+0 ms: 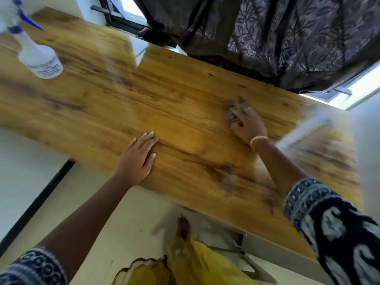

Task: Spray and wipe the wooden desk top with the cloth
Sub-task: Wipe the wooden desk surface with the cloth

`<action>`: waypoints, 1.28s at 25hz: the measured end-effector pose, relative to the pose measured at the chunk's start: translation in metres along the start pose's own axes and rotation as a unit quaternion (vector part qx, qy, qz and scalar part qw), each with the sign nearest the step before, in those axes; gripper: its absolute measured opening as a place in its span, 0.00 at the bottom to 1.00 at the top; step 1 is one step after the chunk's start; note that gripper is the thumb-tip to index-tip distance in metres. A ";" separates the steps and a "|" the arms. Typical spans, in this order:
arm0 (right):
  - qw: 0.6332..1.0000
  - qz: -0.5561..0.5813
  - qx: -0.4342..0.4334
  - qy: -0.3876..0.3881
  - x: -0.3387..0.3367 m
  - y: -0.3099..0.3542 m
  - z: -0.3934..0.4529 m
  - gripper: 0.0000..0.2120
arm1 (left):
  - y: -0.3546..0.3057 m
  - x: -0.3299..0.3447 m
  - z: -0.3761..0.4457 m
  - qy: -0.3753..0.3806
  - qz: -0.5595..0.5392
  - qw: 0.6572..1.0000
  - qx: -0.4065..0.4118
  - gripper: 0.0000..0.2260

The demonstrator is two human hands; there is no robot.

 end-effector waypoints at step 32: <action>0.954 0.043 -0.292 0.059 0.016 0.148 -0.209 0.24 | -0.010 0.004 -0.036 0.014 0.096 0.993 -0.072 0.23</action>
Point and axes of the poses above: each hand's wrist, its own z-axis towards the middle knuckle, its own x-axis out of the palm, y = z × x, the point moved 5 cm from there along z, towards the middle knuckle, and after that the axes turned 6 degrees about -y, right-handed, at the moved point
